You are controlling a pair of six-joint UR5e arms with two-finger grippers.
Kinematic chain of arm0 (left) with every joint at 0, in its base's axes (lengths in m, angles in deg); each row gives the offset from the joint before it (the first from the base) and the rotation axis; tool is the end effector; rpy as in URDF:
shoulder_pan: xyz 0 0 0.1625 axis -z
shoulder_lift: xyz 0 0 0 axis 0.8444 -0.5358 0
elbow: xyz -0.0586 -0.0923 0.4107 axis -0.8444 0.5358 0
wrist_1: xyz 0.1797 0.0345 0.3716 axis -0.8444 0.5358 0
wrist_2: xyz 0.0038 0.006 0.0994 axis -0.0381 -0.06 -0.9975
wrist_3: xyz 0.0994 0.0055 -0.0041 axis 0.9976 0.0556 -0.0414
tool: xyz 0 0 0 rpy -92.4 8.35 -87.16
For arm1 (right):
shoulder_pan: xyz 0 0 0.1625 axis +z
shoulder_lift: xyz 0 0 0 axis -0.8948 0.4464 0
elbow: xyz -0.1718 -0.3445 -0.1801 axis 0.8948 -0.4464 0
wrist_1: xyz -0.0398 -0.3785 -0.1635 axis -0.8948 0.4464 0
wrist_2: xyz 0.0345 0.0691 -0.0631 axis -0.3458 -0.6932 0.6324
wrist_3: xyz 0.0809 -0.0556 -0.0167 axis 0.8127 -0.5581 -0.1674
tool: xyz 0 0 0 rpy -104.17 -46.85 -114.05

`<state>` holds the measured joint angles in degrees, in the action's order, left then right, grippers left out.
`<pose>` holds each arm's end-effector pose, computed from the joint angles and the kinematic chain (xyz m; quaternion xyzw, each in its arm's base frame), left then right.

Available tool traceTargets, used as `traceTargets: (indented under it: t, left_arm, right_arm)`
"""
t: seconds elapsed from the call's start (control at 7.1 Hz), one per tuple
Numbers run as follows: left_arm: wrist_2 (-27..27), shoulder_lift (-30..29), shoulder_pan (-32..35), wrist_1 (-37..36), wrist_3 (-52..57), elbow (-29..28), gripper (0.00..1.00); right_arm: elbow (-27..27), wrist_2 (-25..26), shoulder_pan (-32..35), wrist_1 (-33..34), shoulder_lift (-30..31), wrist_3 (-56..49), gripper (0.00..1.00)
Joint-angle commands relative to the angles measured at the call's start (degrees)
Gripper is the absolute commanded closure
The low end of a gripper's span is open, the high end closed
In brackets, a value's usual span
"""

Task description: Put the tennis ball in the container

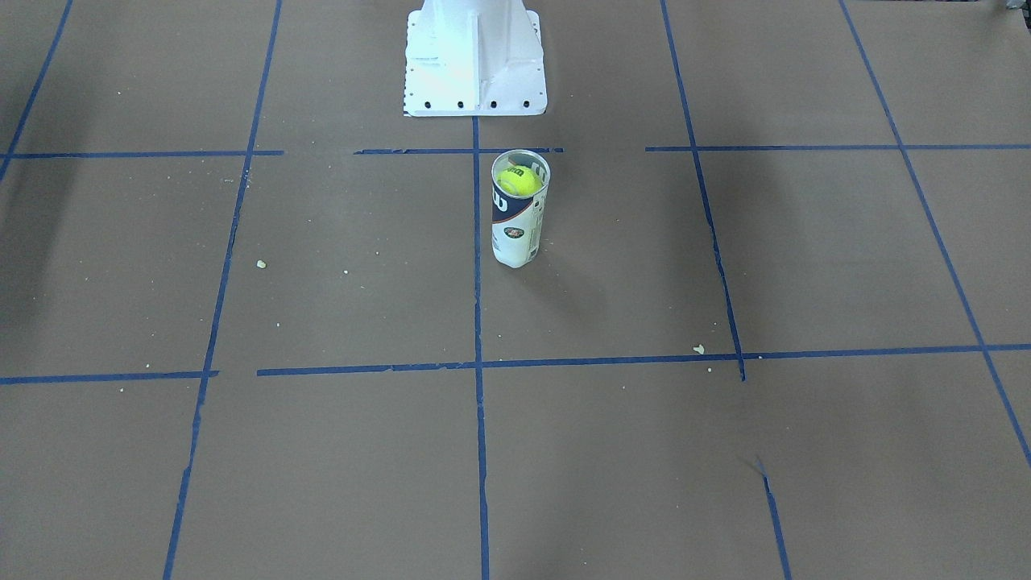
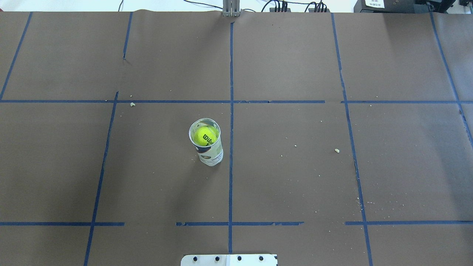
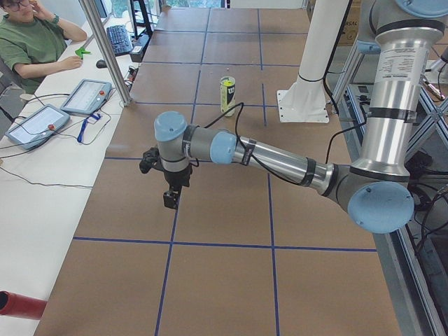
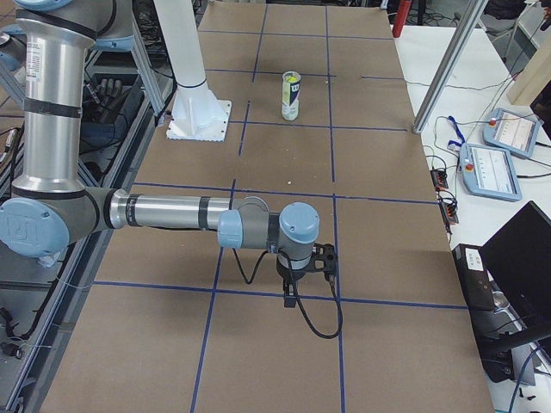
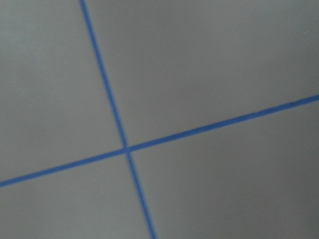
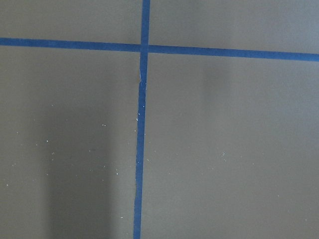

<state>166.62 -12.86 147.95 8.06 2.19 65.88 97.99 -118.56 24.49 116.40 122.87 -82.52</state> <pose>-0.0707 -0.4742 0.6105 0.0504 0.3463 0.1129 0.9299 0.0527 -0.4357 0.6612 -0.0093 -0.3504 -0.0179 0.9364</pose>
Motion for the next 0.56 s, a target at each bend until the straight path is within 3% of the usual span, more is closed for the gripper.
traceTargets:
  t: [0.0,0.42]
  left_arm:
    - [2.9,6.4,2.0,0.4,1.4,-0.4,0.0]
    - [2.7,5.0,2.0,2.1,1.2,0.0,0.0]
  right_arm:
    - [0.0,0.0,0.0,0.0,-0.1,0.0,0.0]
    - [0.0,0.0,0.0,0.0,0.0,0.0,0.0]
